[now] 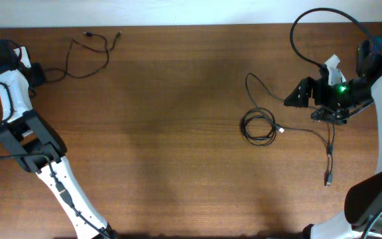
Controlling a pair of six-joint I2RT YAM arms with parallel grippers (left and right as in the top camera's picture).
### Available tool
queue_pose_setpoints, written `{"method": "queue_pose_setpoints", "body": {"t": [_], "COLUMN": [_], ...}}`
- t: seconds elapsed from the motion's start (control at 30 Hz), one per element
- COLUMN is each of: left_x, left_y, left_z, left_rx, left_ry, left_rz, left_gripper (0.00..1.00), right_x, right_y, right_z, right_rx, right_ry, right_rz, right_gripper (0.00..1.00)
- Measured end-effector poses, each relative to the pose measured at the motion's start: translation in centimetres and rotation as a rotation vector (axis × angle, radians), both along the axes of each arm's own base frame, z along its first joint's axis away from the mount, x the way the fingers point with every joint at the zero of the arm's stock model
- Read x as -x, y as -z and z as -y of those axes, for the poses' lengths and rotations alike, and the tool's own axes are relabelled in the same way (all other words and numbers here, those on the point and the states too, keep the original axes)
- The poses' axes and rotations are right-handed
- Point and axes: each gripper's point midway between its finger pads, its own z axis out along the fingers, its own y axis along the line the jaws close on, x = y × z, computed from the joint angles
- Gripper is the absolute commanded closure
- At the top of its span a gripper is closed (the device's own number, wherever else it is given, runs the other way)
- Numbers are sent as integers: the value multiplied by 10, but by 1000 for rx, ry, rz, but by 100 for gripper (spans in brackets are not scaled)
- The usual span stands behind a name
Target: Untangle cables
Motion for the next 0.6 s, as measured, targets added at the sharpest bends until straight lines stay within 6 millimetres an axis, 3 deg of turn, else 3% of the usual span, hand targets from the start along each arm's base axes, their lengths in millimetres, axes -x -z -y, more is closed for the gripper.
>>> {"method": "queue_pose_setpoints", "body": {"t": [0.13,0.2,0.4,0.43,0.47,0.53,0.6], "left_x": [-20,-30,-80,-86,-87,-90,-89], "left_y": [-16,-28,-128,-142,-147,-150,-140], "left_z": [-12,-19,-40,-39,-39,-34,-29], "left_rx": [-59,-89,-215,-226,-233,-228,-204], "left_ry": [-3,-9,-22,-18,-14,-7,-5], "left_rz": [99,155,514,561,573,582,549], "left_gripper": [100,95,59,34,1,1,1], "right_x": [1,2,5,5,6,6,6], "right_y": [0,0,0,0,0,0,0], "right_z": [0,0,-1,-1,-1,-1,-1], "right_rx": [-1,-2,-4,-3,-2,-2,-2], "right_ry": [0,0,0,0,0,0,0], "right_rz": [-4,-9,-22,-25,-26,-26,-26], "right_gripper": [2,1,2,2,2,2,2]}}
